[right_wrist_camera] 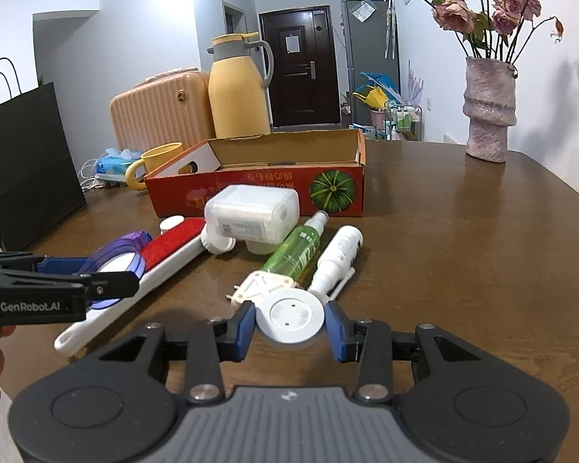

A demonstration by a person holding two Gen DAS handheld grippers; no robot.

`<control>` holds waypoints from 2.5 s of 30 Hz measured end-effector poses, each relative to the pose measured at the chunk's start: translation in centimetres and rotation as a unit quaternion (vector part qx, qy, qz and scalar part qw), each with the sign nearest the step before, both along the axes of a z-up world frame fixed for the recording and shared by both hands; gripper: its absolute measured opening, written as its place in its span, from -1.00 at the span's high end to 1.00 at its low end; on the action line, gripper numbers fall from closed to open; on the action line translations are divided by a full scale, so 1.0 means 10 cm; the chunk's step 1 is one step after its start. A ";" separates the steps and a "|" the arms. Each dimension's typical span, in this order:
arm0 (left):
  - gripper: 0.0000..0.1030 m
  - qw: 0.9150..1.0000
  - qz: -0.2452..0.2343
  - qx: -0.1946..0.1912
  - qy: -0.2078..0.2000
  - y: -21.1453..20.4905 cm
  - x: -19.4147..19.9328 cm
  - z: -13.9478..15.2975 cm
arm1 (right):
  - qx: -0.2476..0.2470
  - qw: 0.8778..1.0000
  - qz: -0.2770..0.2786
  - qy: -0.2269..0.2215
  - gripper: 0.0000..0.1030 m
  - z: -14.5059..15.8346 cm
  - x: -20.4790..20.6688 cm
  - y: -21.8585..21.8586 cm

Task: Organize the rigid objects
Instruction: 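Lift and carry the lid and white cap over the cardboard box with both tools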

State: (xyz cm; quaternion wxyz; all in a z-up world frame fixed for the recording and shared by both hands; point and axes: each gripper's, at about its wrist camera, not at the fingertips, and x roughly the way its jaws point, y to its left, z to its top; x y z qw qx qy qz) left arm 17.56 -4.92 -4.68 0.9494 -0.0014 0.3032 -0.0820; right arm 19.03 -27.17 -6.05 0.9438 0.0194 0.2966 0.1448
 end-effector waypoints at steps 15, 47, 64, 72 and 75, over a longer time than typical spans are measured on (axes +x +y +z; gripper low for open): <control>-0.31 0.999 0.022 -0.006 -0.026 0.14 0.34 0.20 | 0.000 1.000 0.003 -0.016 0.26 0.16 0.43 0.16; -0.31 0.997 0.045 0.003 -0.060 0.21 1.37 0.51 | -0.003 0.997 0.001 -0.083 0.26 0.54 1.54 0.36; -0.31 0.996 0.067 -0.007 -0.054 0.22 2.06 0.51 | 0.006 0.998 0.002 -0.063 0.26 0.45 2.24 0.50; -0.31 0.995 0.085 -0.014 -0.045 0.27 2.33 0.45 | 0.006 0.999 0.001 -0.042 0.26 0.37 2.53 0.54; -0.31 0.995 0.091 -0.011 -0.038 0.28 2.44 0.41 | 0.004 1.000 0.000 -0.027 0.26 0.33 2.64 0.54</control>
